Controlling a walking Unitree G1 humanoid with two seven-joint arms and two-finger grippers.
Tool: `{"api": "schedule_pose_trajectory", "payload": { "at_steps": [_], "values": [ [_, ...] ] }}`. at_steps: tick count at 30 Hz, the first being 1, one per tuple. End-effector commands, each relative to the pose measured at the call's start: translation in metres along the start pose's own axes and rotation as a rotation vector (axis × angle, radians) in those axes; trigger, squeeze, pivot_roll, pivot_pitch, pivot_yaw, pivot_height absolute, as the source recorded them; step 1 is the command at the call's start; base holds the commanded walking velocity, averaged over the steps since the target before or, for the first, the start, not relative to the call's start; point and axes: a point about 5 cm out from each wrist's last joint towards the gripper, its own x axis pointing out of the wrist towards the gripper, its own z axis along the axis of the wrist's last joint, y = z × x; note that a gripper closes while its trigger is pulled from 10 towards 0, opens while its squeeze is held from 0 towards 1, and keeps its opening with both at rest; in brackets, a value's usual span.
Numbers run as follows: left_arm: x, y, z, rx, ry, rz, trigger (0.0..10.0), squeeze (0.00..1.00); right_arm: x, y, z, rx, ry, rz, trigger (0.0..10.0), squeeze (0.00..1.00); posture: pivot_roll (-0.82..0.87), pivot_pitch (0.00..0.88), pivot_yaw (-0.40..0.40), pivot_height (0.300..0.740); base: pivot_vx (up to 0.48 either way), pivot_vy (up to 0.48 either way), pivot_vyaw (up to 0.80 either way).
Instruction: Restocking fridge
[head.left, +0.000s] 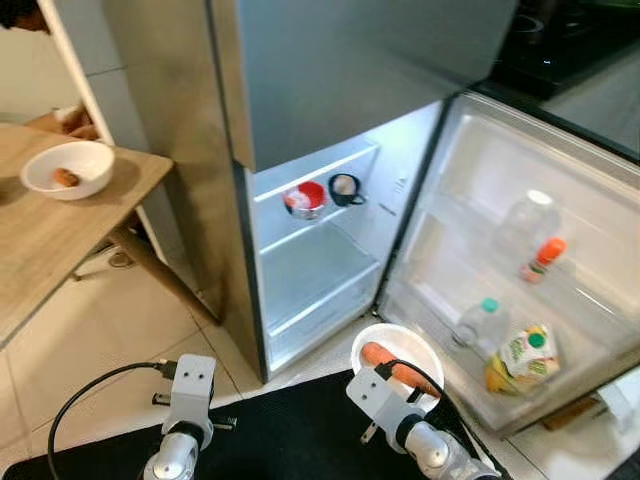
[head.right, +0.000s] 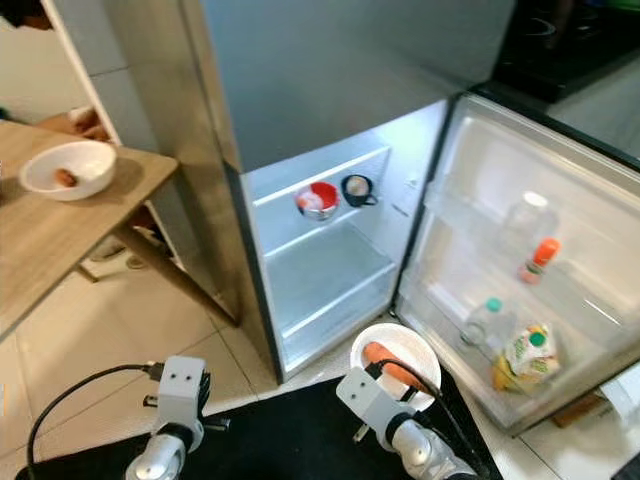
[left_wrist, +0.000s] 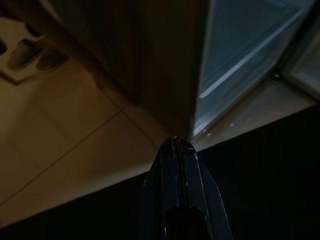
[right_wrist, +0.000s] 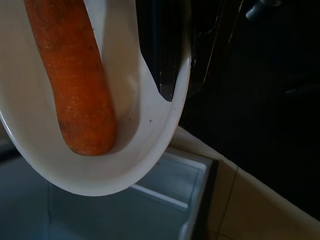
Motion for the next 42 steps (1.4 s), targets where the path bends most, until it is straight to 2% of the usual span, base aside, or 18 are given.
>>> {"api": "schedule_pose_trajectory", "payload": {
  "at_steps": [1,22,23,30,35,42],
  "values": [
    [-0.002,0.002,-0.004,-0.002,0.017,0.008,10.0,0.0,0.001,-0.001,0.001,0.006,0.002,-0.013,10.0,0.0,-0.06,0.067,-0.044,0.74,0.0,0.0,0.8],
    [-0.006,0.002,-0.012,-0.014,0.056,0.023,10.0,0.0,0.0,-0.001,-0.001,-0.004,0.007,-0.012,10.0,0.0,-0.06,0.077,-0.044,0.74,0.0,0.0,0.8],
    [-0.006,0.002,-0.013,-0.009,0.069,0.022,10.0,0.0,0.0,-0.002,-0.001,0.022,0.009,-0.019,10.0,0.0,-0.06,0.082,-0.046,0.74,0.0,0.0,0.0],
    [-0.006,0.002,-0.015,-0.007,0.084,0.02,10.0,0.0,0.0,-0.004,-0.001,0.022,0.008,-0.021,10.0,0.0,-0.06,0.093,-0.052,0.74,0.0,0.0,0.0],
    [-0.006,0.002,-0.016,-0.017,0.088,0.024,10.0,0.0,-0.001,-0.004,-0.006,0.062,0.04,-0.026,10.0,0.0,-0.06,0.099,-0.056,0.74,0.0,0.0,0.0],
    [-0.007,0.001,-0.016,-0.009,0.079,0.013,10.0,0.0,-0.001,-0.005,-0.006,0.056,0.046,-0.026,10.0,0.0,-0.06,0.103,-0.052,0.74,0.0,0.0,-0.8]
  ]
}}
